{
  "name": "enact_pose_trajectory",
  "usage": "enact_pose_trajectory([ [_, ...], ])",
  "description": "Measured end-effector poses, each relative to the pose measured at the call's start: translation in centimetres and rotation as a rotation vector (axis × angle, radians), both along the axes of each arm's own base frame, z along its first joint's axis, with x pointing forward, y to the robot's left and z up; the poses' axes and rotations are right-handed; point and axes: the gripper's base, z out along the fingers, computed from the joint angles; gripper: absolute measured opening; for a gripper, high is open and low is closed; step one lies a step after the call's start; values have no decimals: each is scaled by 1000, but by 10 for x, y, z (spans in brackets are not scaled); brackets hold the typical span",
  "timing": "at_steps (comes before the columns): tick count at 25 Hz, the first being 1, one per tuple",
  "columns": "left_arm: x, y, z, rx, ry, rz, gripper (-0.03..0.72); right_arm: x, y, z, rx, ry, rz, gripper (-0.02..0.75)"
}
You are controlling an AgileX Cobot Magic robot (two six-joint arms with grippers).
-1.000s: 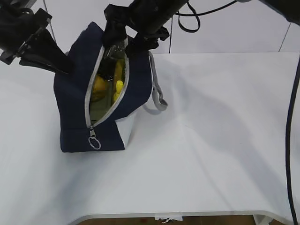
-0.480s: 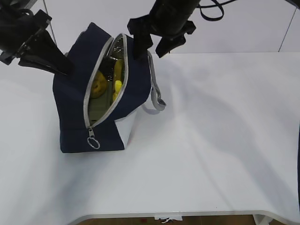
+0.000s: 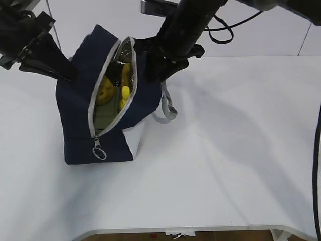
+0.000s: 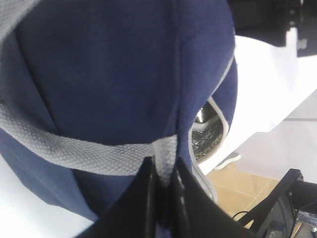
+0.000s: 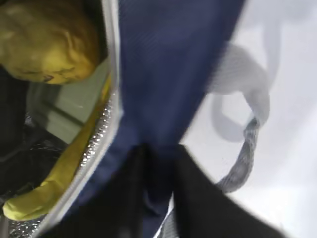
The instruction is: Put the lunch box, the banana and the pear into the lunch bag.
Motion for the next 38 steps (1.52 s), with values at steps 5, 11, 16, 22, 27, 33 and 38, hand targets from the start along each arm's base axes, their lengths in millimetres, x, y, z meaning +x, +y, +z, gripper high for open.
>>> enact_pose_trajectory([
  [5,0,-1,1,-23,2,5,13,-1,1,2,4,-15,30,12],
  [11,1,-18,10,-158,2,29,13,-14,-21,51,-110,-159,-15,6],
  [16,3,-38,16,-243,-24,59,13,-33,-41,79,-181,-209,-65,5],
  [22,-1,-79,8,-267,-38,42,13,-40,-52,92,-244,-247,-92,5],
  [27,2,-100,-7,-272,-33,42,13,-37,-51,85,-246,-227,-103,5],
  [33,5,-108,-16,-274,-24,47,77,-33,-49,79,-235,-207,-142,141],
  [38,5,-108,-14,-275,-33,28,341,-34,-50,81,-227,-213,-152,443],
])
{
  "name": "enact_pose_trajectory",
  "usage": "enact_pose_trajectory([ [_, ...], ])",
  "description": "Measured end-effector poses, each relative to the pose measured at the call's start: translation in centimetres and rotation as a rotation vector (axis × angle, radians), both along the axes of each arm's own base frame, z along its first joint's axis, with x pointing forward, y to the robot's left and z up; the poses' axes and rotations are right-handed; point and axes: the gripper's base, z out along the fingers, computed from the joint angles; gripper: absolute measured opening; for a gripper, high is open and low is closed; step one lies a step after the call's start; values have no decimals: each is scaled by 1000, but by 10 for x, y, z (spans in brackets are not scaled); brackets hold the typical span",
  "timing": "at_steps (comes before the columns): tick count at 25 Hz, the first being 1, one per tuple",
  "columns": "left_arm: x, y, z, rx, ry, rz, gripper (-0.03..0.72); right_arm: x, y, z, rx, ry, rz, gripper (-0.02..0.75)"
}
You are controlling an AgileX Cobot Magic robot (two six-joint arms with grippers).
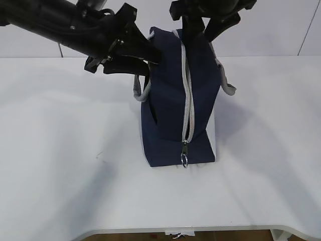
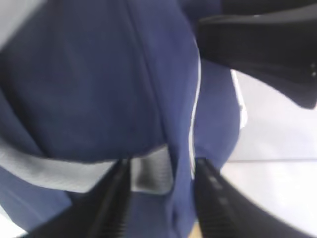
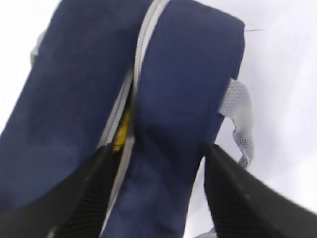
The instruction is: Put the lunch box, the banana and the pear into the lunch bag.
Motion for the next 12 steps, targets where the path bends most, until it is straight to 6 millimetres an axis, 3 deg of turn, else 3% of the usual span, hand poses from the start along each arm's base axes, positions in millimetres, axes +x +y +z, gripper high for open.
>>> enact_pose_trajectory([
  [7,-2,18,21,34,6,-161,389,-20,-9,36,31,-73,0,482],
  [12,5,35,32,225,-12,-136,387,-45,-20,50,21,-80,10,476],
])
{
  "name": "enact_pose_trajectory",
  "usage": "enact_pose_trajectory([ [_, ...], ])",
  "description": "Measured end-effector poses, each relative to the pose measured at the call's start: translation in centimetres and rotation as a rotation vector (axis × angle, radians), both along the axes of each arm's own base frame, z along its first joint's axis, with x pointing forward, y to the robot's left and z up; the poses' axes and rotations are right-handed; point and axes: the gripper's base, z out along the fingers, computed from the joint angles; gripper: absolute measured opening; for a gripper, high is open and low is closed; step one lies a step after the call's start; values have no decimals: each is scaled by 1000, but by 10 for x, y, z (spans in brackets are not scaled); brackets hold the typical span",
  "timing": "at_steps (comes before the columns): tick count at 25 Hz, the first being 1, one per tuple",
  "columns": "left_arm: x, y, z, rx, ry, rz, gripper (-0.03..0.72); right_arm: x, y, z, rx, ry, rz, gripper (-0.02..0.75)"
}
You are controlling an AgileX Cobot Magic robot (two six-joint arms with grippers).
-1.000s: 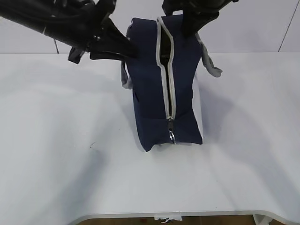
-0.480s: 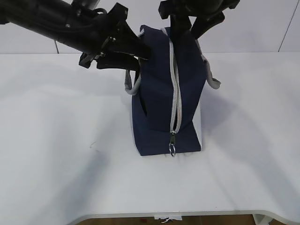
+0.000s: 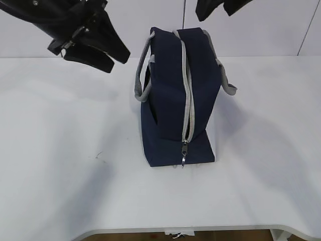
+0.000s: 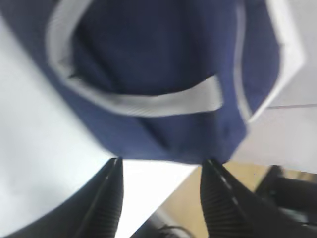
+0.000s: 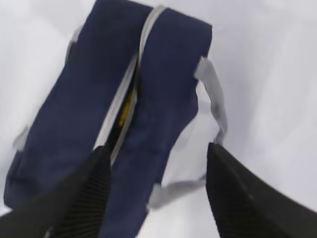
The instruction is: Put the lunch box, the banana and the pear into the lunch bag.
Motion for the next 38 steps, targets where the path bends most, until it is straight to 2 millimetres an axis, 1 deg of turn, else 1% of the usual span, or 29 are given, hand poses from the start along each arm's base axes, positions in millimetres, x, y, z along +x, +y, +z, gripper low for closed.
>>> enact_pose_trajectory([
  [1,-1,5,0,68,1,17,375,-7,-3,3,-1,0,1,476],
  [3,-4,12,4,144,-17,34,361,-19,-8,4,1,-5,2,475],
  [4,-4,15,2,180,-28,32,358,-25,-10,6,15,-28,4,476],
  [5,-9,14,11,170,-29,51,358,-30,-12,4,26,-55,6,475],
  [6,-6,25,4,305,-59,61,352,-38,-16,7,45,-102,6,475],
  [7,-6,28,4,337,-57,73,351,-44,-18,2,53,-122,6,475],
  [8,-6,28,4,337,-57,73,351,-50,-21,3,68,-169,12,475],
  [9,-19,27,22,388,-130,62,350,-55,-23,-1,81,-199,12,475],
  [10,-22,30,25,429,-155,64,347,-61,-25,-10,95,-233,12,475],
  [11,-26,30,30,445,-176,62,346,-68,-28,-14,106,-271,17,475],
  [14,-33,32,41,465,-214,58,335,-84,-35,-37,141,-381,26,475],
  [16,-33,32,41,466,-217,58,334,-91,-38,-54,167,-450,27,475],
  [17,-38,32,47,461,-233,59,334,-92,-39,-60,175,-470,28,475],
  [19,-38,33,48,464,-235,60,333,-93,-39,-70,191,-513,28,475],
  [24,-38,33,48,466,-235,61,333,-86,-36,-73,215,-578,29,475],
  [28,-38,33,48,466,-235,61,323,-85,-35,-89,228,-608,30,474],
  [32,-39,31,48,440,-225,60,311,-100,-31,-121,244,-652,74,475],
  [35,-40,29,49,418,-217,59,308,-119,-28,-150,248,-668,145,475],
  [38,-40,28,49,411,-214,59,308,-135,-29,-170,289,-674,177,475],
])
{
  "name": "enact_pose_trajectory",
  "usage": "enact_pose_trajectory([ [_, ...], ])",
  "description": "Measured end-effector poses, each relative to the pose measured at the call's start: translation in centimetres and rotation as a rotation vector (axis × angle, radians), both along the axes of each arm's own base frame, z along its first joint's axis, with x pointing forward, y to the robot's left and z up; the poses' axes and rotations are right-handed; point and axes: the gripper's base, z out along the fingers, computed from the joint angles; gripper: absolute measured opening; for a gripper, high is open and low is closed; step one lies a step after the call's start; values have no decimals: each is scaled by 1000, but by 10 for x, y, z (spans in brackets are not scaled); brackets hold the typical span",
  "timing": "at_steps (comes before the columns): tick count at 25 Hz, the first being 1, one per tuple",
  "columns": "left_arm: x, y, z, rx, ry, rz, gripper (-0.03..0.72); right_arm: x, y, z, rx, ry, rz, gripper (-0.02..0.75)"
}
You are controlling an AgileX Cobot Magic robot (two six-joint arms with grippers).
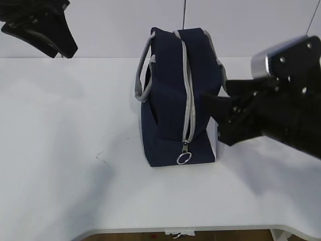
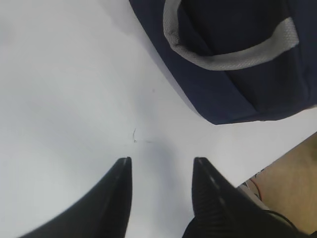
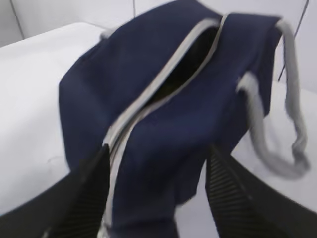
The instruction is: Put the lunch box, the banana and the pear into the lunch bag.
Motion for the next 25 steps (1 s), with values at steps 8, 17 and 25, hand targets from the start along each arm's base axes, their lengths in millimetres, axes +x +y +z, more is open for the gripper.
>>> enact_pose_trajectory([
  [8,0,0,0,-4,2,0,307,-23,-8,-45,-26,110,36,474],
  [17,-1,-4,1,-44,17,-2,307,-15,6,-87,12,205,102,474],
  [25,-1,-4,1,-47,18,-3,307,-5,14,-115,22,245,126,474],
])
